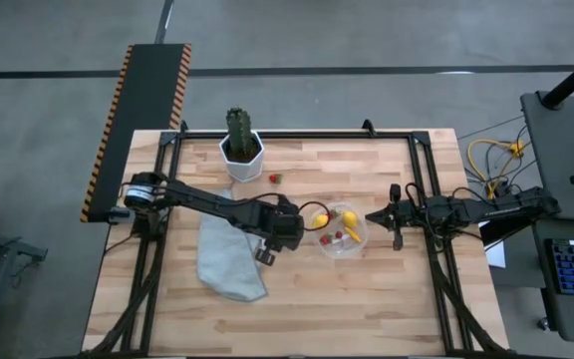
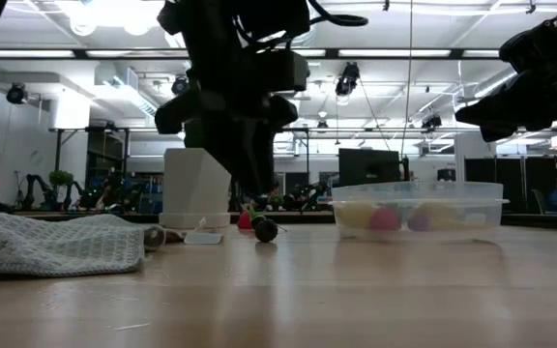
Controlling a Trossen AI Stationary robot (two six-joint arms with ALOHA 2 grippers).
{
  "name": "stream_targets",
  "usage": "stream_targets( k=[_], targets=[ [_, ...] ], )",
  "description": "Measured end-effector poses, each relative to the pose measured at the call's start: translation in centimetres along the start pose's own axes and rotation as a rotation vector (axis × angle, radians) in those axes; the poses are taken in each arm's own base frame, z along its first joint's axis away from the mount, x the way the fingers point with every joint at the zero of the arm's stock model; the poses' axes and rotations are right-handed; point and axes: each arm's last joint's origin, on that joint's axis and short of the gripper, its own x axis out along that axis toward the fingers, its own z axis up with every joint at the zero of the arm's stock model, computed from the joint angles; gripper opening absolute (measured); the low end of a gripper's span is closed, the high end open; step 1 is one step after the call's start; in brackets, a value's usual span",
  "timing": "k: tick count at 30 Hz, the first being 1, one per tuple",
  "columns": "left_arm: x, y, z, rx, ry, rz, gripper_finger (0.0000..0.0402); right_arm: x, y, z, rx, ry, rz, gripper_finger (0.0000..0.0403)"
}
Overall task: Pick and placing Produce into tupperware
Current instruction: Put the bottom black berry into the transparent container
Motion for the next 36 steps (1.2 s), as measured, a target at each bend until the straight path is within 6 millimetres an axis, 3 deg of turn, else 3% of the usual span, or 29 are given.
stream_targets(
  k=[7,19,36],
  targets=[
    [0.4,-0.1,-0.2,0.052,-0.013,0.008,0.0102,0.0,0.0,0.0,0.0,0.0,0.0,0.0009],
    [1.0,-0.3,-0.3,0.05,-0.047,0.022,0.0219,0.0,0.0,0.0,0.0,0.0,0.0,0.0009],
    [3.6,-0.7,-0.4,0.049,-0.027,0.01,0.0223,0.1,0.0,-0.1,-0.002,0.013,0.0,0.0009]
  ],
)
